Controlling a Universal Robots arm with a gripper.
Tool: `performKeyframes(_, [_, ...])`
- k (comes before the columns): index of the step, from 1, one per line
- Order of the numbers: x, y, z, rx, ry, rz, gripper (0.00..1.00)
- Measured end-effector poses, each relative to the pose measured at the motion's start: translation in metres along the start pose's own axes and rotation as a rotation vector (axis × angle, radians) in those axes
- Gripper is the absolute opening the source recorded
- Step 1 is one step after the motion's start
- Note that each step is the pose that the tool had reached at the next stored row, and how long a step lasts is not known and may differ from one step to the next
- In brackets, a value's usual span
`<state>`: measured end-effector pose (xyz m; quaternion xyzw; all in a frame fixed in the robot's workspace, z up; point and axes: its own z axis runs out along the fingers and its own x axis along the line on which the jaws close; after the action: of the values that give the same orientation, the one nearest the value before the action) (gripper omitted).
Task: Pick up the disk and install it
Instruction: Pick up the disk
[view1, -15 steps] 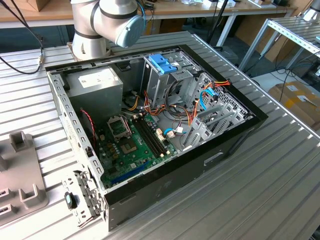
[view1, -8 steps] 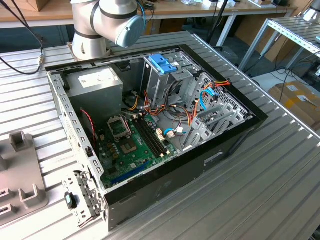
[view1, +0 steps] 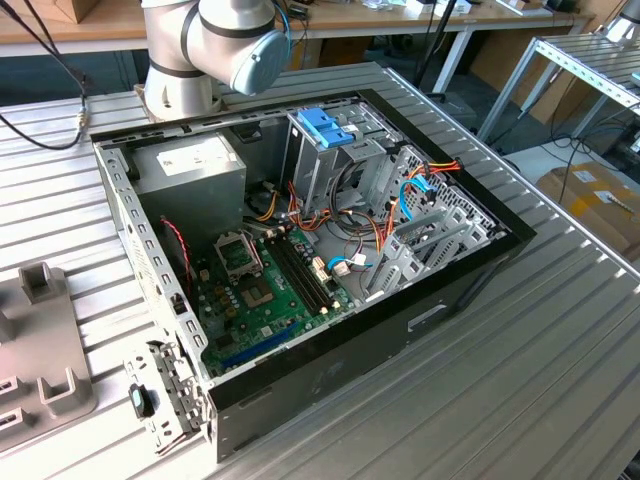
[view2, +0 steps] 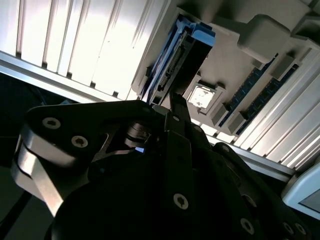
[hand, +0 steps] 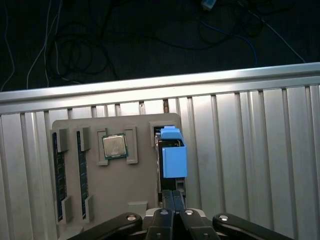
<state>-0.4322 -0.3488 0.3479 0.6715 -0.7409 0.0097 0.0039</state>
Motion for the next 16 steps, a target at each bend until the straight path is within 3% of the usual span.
performKeyframes(16, [-0.0006,-0.0005,0.0015,-0.0003,0.0002,0.000,0.11])
